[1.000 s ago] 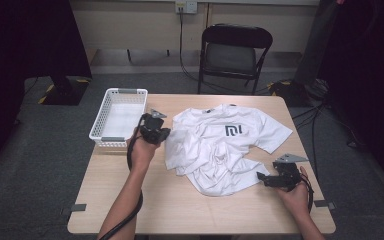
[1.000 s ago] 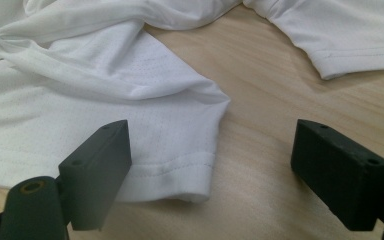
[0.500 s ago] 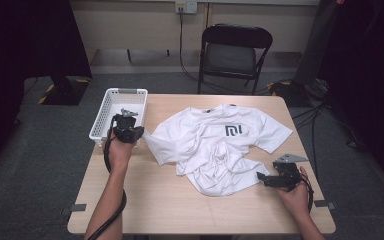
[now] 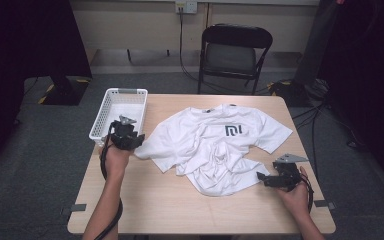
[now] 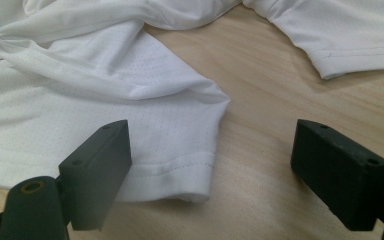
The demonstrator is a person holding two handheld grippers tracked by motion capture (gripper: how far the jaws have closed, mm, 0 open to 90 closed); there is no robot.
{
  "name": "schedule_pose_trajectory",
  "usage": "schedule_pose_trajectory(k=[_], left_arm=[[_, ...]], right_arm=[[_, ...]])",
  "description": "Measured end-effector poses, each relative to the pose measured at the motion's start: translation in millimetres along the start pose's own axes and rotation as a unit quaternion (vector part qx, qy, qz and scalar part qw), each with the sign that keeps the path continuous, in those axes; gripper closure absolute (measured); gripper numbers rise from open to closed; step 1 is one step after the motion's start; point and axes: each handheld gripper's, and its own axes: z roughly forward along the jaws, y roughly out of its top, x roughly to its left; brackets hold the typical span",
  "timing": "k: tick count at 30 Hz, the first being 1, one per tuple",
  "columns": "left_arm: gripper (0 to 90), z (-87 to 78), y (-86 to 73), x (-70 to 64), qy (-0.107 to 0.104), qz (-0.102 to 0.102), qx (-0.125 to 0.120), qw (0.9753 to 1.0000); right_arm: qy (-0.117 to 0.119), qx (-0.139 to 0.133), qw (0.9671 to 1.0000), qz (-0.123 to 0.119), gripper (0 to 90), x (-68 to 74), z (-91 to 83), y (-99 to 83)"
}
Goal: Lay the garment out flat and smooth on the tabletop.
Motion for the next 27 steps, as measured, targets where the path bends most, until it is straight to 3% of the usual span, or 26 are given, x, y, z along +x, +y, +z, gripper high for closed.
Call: schedule_pose_trajectory(k=[3, 6, 9, 15, 17, 19, 21, 23, 25, 27], left_arm=[[56.5, 1.4, -15.6, -15.7, -0.039, 0.010, 0.001, 0.9992], [52.2, 10.0, -32.5, -34.6, -0.082, 0.019, 0.011, 0.9964], [52.9, 21.7, -42.8, -52.2, -0.097, 0.049, 0.032, 0.9935], [56.4, 40.8, -50.4, -65.5, -0.088, 0.074, 0.065, 0.9912], [62.1, 41.4, -51.3, -66.9, -0.083, 0.076, 0.063, 0.9917], [75.3, 39.2, -50.8, -67.1, -0.082, 0.077, 0.073, 0.9910], [80.7, 35.3, -52.1, -66.6, -0.084, 0.076, 0.081, 0.9902], [78.7, 31.6, -55.4, -64.7, -0.084, 0.080, 0.077, 0.9902], [66.7, 29.5, -58.7, -61.6, -0.081, 0.079, 0.069, 0.9912], [61.4, 27.3, -60.6, -58.8, -0.091, 0.075, 0.065, 0.9909]], right_arm=[[0.000, 0.000, 1.0000, 0.000, 15.1, 0.0, 0.0, 0.0], [0.000, 0.000, 1.0000, 0.000, 15.0, 0.1, 0.0, 0.0], [0.000, 0.000, 1.0000, 0.000, 15.1, 0.1, 0.0, 0.0], [-0.001, 0.000, 1.0000, 0.001, 15.1, 0.2, -0.1, -0.1], [-0.001, 0.000, 1.0000, 0.001, 15.1, 0.3, -0.1, -0.1], [-0.001, 0.000, 1.0000, 0.000, 15.1, 0.3, -0.1, -0.1], [-0.001, 0.000, 1.0000, 0.001, 15.1, 0.3, -0.1, -0.1], [-0.001, 0.000, 1.0000, 0.001, 15.1, 0.3, -0.1, -0.1], [-0.001, 0.000, 1.0000, 0.001, 15.1, 0.3, -0.1, -0.1], [-0.001, 0.000, 1.0000, 0.001, 15.1, 0.4, -0.1, -0.1]])
